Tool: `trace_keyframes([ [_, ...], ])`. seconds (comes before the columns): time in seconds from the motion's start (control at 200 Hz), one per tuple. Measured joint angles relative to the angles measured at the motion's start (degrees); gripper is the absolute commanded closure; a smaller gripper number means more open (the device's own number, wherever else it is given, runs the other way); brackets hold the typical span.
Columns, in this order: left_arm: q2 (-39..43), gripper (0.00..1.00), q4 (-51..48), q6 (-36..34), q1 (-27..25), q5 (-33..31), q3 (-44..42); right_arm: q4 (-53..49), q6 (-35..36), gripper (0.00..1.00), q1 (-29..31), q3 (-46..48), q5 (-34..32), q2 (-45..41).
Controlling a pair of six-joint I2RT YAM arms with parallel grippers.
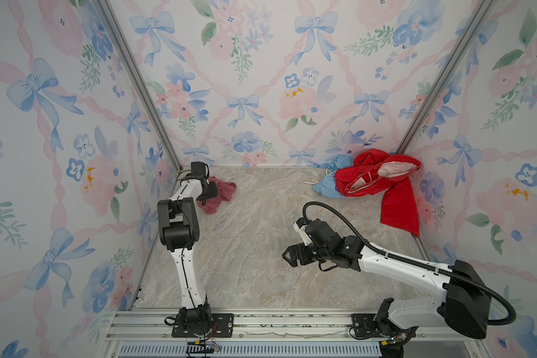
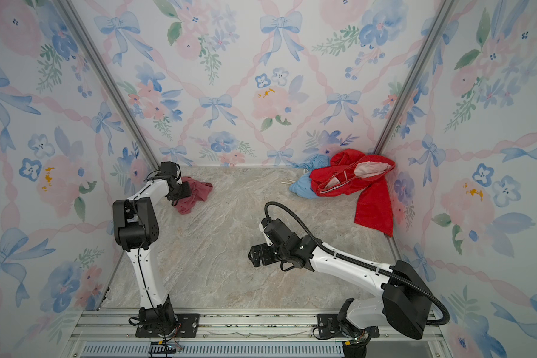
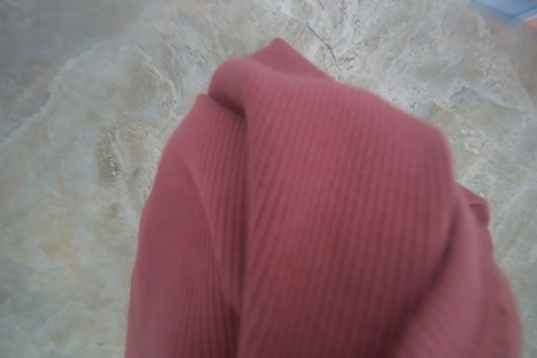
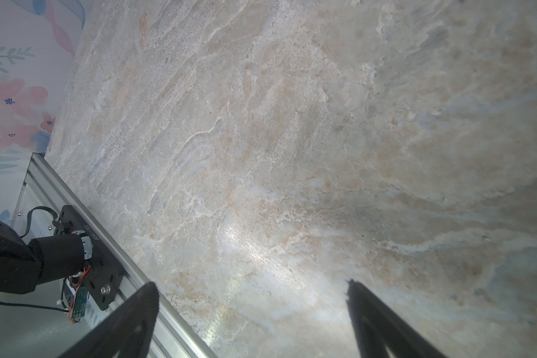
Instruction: Pick out a specific cloth from the pile
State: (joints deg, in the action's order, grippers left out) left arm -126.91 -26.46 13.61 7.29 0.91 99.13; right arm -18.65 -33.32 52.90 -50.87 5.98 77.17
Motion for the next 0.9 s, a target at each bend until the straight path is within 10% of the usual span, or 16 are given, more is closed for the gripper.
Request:
trace_keyframes([
  [0.9,11.02,0.02,-0.22,0.33,0.00,-0.15,-0.94,-0.79,-0.24,0.03,0.57,0.00,-1.57,-1.97],
])
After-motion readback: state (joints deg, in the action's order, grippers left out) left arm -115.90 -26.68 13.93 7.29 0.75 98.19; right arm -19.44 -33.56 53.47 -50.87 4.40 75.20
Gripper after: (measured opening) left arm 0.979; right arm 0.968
